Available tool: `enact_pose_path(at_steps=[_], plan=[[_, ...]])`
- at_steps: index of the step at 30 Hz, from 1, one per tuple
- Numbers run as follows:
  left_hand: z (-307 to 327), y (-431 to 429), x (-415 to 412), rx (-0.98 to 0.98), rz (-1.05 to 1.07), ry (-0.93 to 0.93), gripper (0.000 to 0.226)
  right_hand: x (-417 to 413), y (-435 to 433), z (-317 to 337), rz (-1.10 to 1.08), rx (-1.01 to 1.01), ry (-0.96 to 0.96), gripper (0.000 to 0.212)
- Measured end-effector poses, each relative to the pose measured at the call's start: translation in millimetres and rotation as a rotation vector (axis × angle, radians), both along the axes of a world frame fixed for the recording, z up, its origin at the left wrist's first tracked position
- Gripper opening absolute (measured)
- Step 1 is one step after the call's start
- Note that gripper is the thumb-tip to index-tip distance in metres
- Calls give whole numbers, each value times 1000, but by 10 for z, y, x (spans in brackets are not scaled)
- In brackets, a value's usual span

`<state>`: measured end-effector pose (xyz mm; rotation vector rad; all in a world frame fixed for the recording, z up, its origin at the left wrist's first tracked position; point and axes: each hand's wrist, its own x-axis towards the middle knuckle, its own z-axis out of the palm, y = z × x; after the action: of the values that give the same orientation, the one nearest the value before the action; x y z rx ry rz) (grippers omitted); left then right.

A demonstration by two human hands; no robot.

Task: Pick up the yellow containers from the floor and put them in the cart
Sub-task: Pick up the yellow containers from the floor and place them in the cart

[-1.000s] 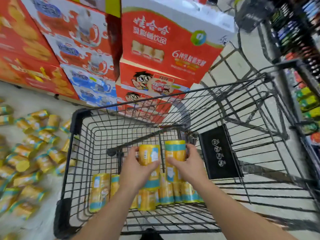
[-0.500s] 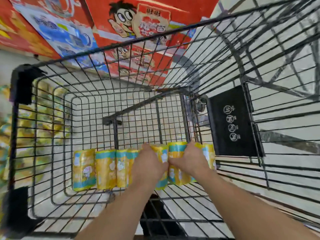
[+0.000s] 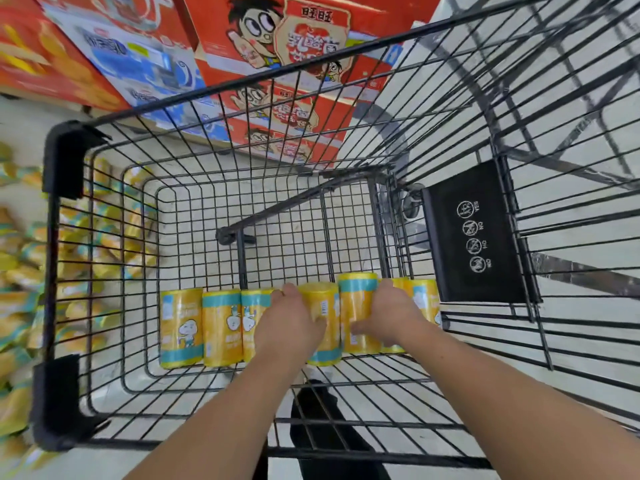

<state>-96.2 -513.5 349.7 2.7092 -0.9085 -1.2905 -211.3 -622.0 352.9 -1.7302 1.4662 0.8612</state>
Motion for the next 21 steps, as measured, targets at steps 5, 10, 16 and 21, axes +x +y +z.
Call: enact_pose_path(at_steps=[5,10,16,21], plan=[[11,106,90,-50,-147,-2,62,77,106,-7,57,-22,37,86],[-56,120,113,7,-263,84,67,163,196,-76,72,-37,61,89],[-178,125,86,97,-406,22,82,225,304,-227,63,-50,58,83],[-181,206,108,67,-401,27,76,170,447,-293,95,-69,17,83]])
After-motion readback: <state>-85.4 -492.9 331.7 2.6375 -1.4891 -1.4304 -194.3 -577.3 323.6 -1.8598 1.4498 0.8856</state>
